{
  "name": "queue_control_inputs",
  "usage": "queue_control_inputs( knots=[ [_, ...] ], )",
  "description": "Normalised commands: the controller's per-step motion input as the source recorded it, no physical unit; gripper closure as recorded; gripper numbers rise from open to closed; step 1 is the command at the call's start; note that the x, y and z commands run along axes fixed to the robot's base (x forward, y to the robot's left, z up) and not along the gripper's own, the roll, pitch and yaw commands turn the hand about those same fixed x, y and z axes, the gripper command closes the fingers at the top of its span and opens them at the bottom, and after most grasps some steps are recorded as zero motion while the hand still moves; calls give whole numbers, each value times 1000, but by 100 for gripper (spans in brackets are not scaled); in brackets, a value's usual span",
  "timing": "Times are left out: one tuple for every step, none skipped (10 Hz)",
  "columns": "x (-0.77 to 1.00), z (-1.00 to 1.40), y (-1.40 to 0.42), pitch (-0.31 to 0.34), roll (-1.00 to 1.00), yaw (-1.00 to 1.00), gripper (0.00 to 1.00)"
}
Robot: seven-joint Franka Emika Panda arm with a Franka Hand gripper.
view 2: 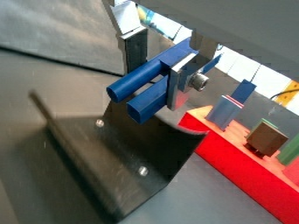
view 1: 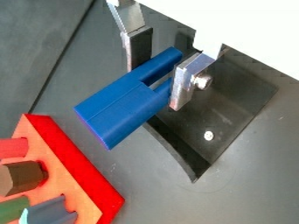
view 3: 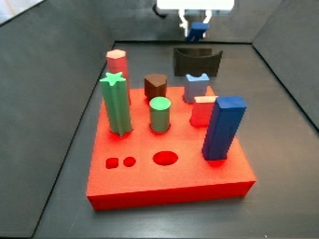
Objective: Pick up the square-circle object. Move up. Rotate the square-circle object. Place the square-circle object on the fixture. Regrasp the square-circle object. Move to above the board. Insert the square-circle object.
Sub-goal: Place the square-circle object on the fixture, then regrasp the square-circle object.
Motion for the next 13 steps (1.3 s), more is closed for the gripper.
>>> queue_control_inputs(
  knots=[
    [175, -1000, 110, 105, -499, -103, 100],
    [185, -1000, 117, 102, -339, -113, 100],
    [194, -1000, 111, 87, -219, -121, 100],
    [192, -987, 117, 72, -198, -125, 100],
    [149, -749, 99, 53, -182, -130, 100],
    [126, -588, 83, 44, -178, -128, 100],
    [97, -505, 92, 21, -141, -112, 100],
    [0, 0, 0, 0, 0, 0, 0],
    [0, 1000, 0, 107, 54, 22, 0],
    [-5, 1000, 3, 109, 60, 25, 0],
    [-26, 1000, 0, 117, 72, 7, 0],
    [-26, 1000, -2, 118, 75, -5, 0],
    [-30, 1000, 0, 115, 66, -36, 0]
  ],
)
